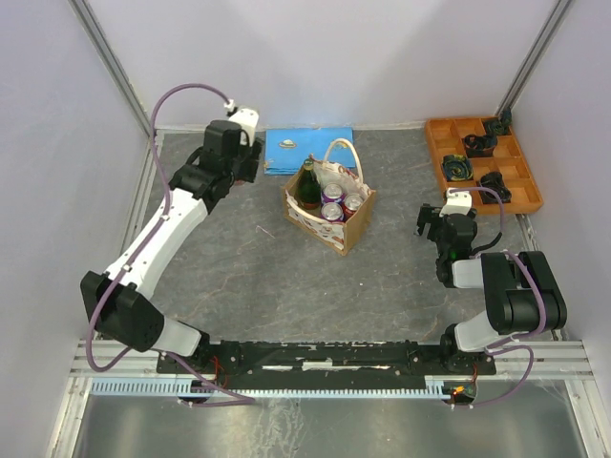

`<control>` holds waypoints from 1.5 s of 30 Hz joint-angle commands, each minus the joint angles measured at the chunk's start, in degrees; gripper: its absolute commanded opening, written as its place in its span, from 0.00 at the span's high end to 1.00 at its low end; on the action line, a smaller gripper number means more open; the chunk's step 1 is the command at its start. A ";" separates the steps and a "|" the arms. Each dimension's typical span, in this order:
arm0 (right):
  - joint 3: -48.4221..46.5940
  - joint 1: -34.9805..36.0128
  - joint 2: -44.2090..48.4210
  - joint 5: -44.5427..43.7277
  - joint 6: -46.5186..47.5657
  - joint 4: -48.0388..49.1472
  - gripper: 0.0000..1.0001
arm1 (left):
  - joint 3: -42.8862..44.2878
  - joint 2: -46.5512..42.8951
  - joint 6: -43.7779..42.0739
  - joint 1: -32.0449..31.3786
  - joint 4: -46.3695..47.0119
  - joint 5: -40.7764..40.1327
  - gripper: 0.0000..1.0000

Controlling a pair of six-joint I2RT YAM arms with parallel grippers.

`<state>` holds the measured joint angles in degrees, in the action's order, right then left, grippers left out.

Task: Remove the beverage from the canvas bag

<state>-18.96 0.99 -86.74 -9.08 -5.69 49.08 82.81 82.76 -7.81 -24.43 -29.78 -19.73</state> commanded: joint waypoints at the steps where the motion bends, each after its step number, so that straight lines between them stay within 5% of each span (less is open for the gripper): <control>1: -1.25 -0.02 0.13 0.20 0.61 1.89 0.01 | -6.05 -3.90 6.81 3.85 12.38 2.95 0.97; 11: -1.23 -0.02 0.24 0.20 0.64 1.89 0.01 | -19.90 -2.81 14.84 5.09 24.60 7.64 0.97; 42: -1.21 -0.03 0.14 0.19 0.65 1.94 0.01 | -38.46 0.03 21.85 7.90 40.79 7.56 0.97; 45: -1.25 -0.03 0.14 0.20 0.61 1.90 0.01 | -39.20 0.00 22.11 7.85 41.51 7.66 0.84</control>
<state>-18.96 0.99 -86.74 -9.10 -5.69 49.06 44.34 84.12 11.14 -16.71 4.54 -12.71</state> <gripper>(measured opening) 0.994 0.738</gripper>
